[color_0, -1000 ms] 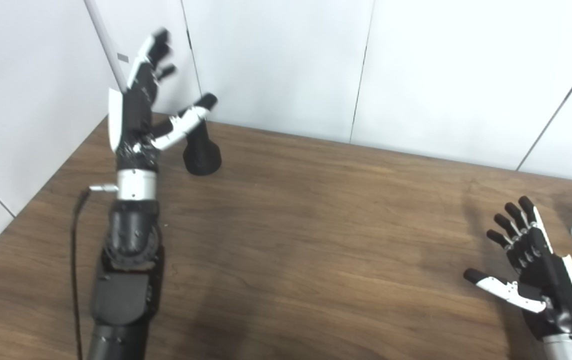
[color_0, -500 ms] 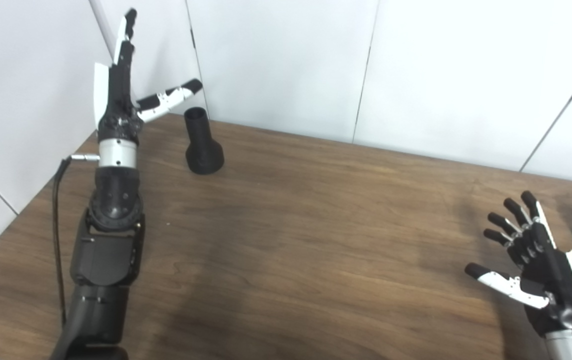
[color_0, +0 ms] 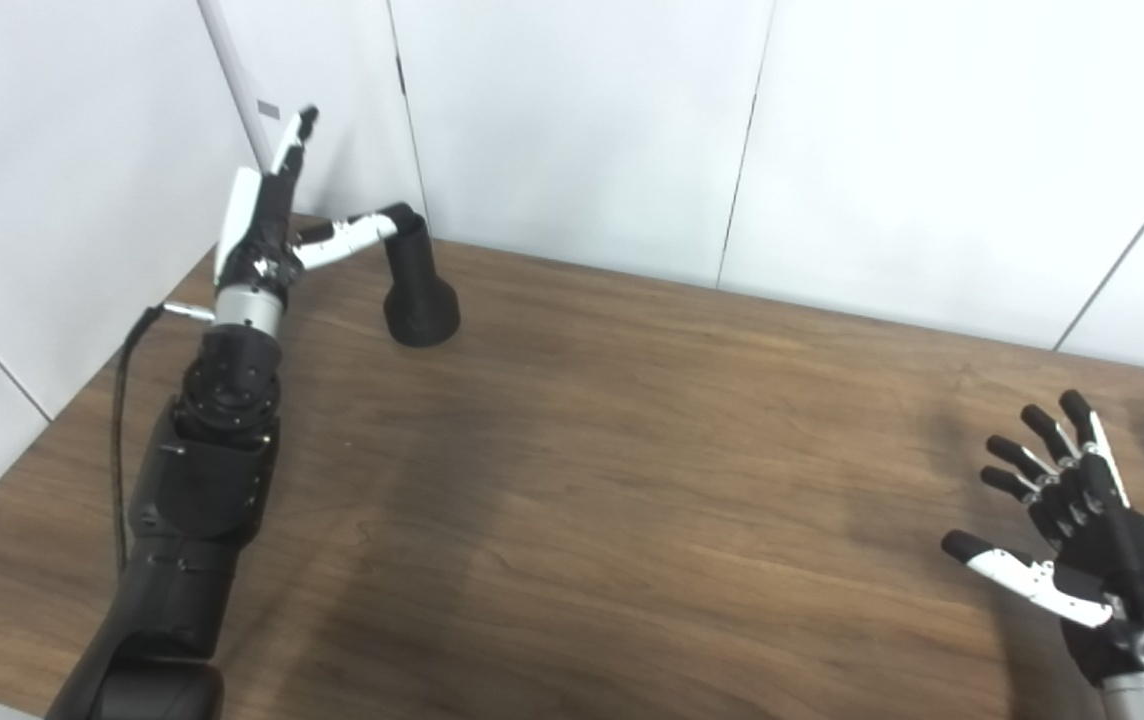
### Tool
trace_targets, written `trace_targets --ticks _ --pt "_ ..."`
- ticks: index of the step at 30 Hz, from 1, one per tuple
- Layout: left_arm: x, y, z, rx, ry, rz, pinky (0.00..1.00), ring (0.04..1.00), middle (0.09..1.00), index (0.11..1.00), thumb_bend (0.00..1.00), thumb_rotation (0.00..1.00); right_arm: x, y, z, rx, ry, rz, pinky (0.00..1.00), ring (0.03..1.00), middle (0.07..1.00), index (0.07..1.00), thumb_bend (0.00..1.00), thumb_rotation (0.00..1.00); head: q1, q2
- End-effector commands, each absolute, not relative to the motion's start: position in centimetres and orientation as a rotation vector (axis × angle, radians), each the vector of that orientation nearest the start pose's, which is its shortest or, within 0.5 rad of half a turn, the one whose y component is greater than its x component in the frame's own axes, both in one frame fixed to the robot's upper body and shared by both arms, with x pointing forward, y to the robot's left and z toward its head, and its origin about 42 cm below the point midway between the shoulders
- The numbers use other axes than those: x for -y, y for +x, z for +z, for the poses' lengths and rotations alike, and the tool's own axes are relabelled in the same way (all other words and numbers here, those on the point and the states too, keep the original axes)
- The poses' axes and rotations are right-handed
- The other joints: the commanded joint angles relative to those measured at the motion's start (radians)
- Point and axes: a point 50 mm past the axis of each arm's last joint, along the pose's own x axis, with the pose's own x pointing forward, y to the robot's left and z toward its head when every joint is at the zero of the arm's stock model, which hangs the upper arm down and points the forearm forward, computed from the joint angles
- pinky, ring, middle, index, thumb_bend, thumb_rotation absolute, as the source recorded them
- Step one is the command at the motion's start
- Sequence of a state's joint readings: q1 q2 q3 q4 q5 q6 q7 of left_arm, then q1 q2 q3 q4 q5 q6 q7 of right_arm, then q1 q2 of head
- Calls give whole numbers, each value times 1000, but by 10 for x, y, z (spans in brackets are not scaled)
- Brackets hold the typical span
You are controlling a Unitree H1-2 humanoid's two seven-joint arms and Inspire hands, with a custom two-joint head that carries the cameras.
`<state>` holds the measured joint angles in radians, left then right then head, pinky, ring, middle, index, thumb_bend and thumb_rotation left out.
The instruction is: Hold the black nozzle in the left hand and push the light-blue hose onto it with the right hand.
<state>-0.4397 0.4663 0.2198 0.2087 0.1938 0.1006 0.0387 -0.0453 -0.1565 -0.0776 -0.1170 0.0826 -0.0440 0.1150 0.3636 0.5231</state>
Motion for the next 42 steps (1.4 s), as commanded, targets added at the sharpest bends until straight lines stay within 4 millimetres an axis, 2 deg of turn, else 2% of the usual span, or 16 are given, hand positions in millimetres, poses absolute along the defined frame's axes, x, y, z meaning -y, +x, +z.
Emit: trace_targets --ticks 1,11,16,21,25,33,42 --pt "-413 418 279 265 571 356 1000 1000 1000 1000 1000 389 274 297 168 289 -104 48 733 809 922 1000 673 40 1 2" --pt "-413 431 244 181 582 371 1000 1000 1000 1000 1000 368 275 294 170 286 -88 52 743 811 924 1000 653 0 -3 15" --pt "-411 433 231 132 578 368 992 1000 1000 1000 1000 366 275 293 170 285 -89 52 720 782 924 1000 673 1 -6 23" --pt "-407 433 219 91 665 342 953 1000 1000 1000 1000 382 274 291 171 286 -85 52 716 789 921 1000 656 0 -12 29" --pt "-406 433 208 53 683 332 970 1000 1000 1000 1000 395 275 290 172 288 -89 48 686 773 911 997 665 0 -16 33" --pt "-407 439 195 27 722 337 950 1000 1000 1000 1000 387 274 290 174 296 -99 46 652 745 903 989 658 0 -28 38" --pt "-401 443 188 -2 734 317 888 1000 1000 1000 1000 383 276 291 170 298 -97 51 669 760 907 993 660 7 -35 39"
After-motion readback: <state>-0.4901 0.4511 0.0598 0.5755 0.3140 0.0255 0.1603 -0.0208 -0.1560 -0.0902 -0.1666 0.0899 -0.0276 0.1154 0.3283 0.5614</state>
